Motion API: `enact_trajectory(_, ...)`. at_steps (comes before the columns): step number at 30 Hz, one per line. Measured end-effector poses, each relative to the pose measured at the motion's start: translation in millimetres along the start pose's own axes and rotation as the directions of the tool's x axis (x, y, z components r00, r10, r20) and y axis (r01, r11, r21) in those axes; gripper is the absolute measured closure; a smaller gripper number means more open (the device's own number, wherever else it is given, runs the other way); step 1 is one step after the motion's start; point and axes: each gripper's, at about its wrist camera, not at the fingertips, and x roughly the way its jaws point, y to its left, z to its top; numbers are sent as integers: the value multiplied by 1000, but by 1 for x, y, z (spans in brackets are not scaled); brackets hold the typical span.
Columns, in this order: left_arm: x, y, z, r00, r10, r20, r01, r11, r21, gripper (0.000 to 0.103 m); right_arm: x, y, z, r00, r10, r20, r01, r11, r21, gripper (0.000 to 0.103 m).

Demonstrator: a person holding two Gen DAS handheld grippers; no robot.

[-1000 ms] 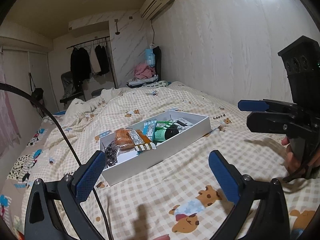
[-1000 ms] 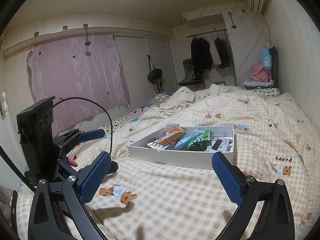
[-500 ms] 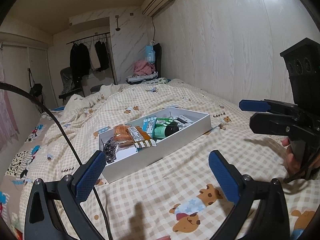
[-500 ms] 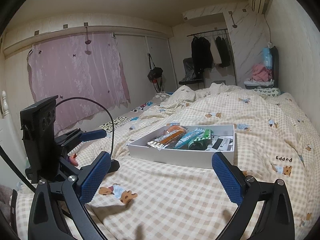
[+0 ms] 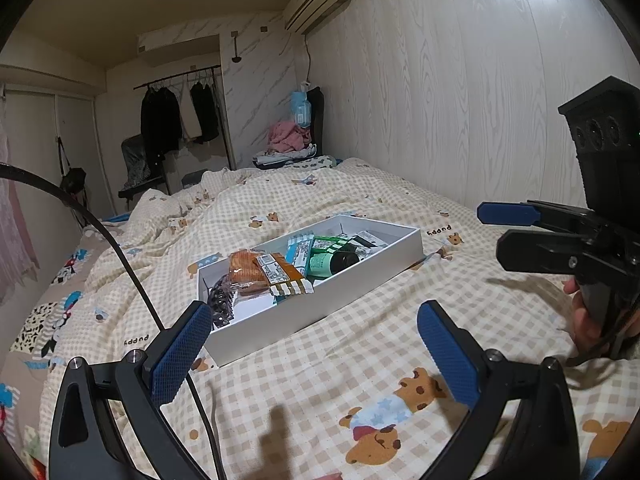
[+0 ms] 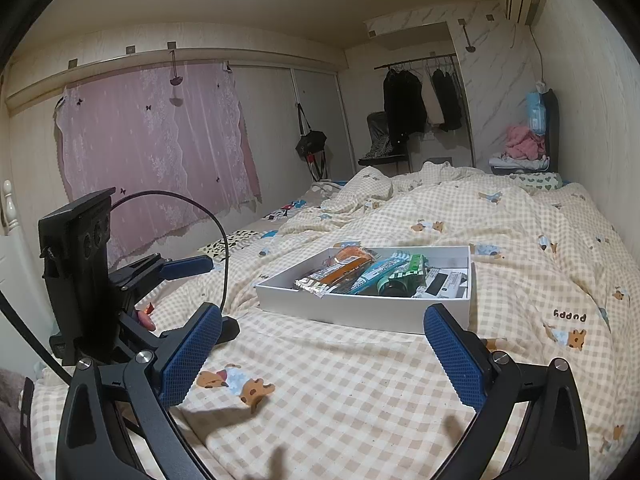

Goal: Organize objects

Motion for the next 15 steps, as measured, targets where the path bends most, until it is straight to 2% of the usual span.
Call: enact_trajectory(15,-1,-2,0,1000,0,-1,0,1000,4,0,1,-1,0,1000,2,-4,-2,1000,0,1)
